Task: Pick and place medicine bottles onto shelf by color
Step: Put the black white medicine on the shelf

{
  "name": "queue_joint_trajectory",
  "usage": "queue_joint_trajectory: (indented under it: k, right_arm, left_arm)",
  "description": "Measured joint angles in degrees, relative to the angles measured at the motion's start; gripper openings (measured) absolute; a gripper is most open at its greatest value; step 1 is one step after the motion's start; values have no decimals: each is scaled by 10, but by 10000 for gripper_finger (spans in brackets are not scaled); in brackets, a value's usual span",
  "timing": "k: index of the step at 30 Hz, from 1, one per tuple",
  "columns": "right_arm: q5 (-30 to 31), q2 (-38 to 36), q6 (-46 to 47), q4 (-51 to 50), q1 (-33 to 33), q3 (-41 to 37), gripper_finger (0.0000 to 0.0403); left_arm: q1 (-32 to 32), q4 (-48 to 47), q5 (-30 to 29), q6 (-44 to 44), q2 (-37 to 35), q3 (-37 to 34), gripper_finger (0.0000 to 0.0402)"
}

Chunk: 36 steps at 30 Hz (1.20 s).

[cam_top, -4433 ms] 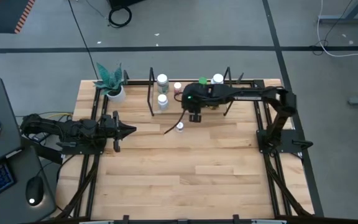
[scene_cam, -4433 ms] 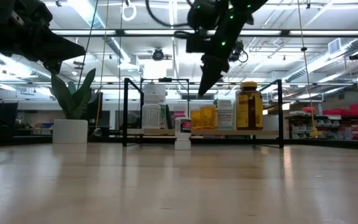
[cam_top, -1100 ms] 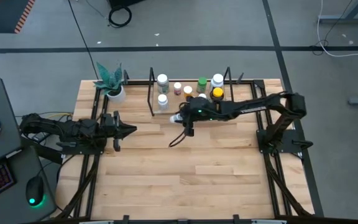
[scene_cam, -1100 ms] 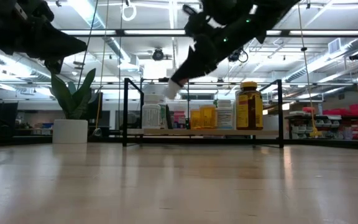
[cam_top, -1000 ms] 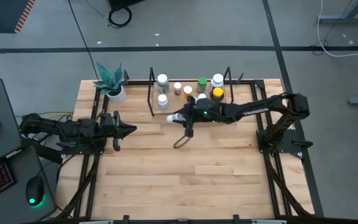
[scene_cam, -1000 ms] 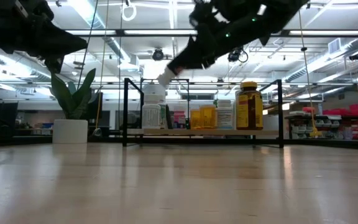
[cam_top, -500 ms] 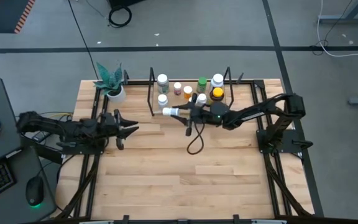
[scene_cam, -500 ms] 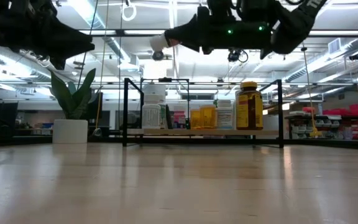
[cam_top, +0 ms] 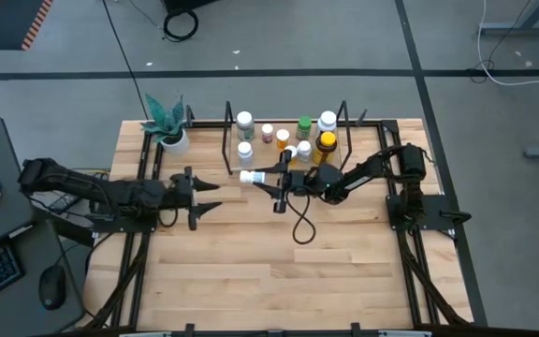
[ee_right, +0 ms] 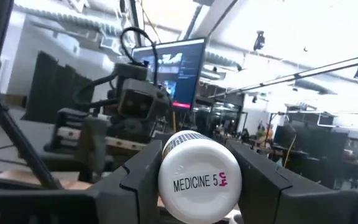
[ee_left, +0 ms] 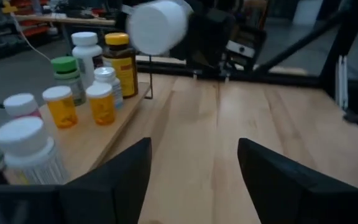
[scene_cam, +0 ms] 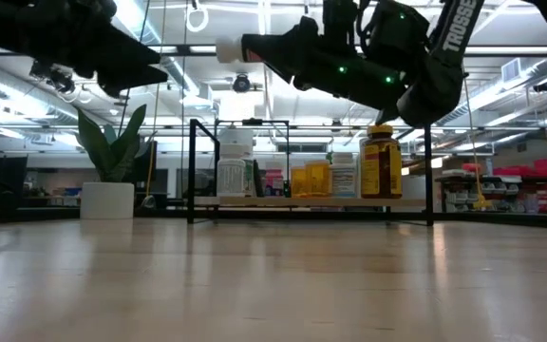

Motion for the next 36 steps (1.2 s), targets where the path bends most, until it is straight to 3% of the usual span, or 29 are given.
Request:
queue_joint_trajectory:
  k: [8,16,24,36]
  right_arm:
    - [-42,-1,1,-13,9,12,174]
    - [-64,-1,1,-11,22,12,174]
    - [-74,-1,1,-13,27,12,174]
    - [-73,-1,-9,-26,26,12,174]
  left_arm:
    - [3,0,2,83,126,86,252]
    - [26,1,0,99,203,151,270]
    - [43,1,0,99,222,176,288]
    - [42,7,56,95,220,178,266]
